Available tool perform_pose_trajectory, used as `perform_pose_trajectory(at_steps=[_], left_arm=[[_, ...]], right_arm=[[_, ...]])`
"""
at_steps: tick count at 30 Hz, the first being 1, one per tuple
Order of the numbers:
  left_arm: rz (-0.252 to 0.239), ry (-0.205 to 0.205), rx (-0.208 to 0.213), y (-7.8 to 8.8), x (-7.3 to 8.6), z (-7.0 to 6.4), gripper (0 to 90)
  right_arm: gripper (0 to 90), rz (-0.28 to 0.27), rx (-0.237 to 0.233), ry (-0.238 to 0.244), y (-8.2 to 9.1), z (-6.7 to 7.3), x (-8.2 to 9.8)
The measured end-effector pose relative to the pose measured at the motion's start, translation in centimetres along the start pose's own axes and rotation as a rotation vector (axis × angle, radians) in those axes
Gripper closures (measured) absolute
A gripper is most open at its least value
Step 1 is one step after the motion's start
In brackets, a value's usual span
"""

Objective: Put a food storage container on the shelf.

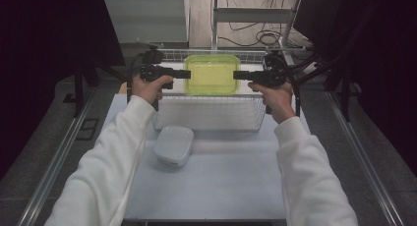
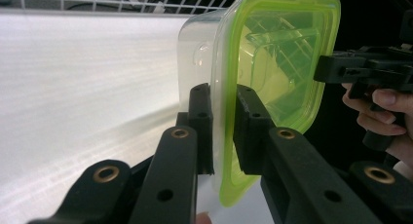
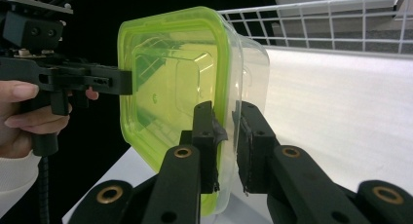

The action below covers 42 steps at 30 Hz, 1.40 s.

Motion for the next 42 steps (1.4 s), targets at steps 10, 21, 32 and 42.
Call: perform_pose_trajectory(at_steps=[10, 21, 32, 42], left_arm=[[0.057, 0.011, -0.009, -2.0, -2.0, 1.5, 80.0], [0.081, 0.091, 0.021, -3.3, -2.3, 2.4, 79.6], [0.132, 0.275, 0.091, -4.9, -3.0, 4.1, 77.8], [0.134, 0.337, 0.117, -5.6, -3.1, 4.7, 75.4]], right_arm=[[78.7, -0.011, 0.003, -0.067, -1.4, -2.6, -1.3], [78.4, 0.005, 0.027, -0.154, -2.0, -3.9, -1.3], [74.7, -0.017, 0.057, -0.313, -3.2, -5.7, -2.2], [72.5, -0.036, 0.075, -0.387, -3.8, -6.8, -2.3]])
Point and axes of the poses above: each handheld gripper's, and its own axes: y roughly backward along the jaws, x roughly out of its underside, z roughly to its left, the point moved 7 cm from there along -y, roughly forward along the jaws, and after that the axes turned 15 degrees about -x, right-handed, at the moved point
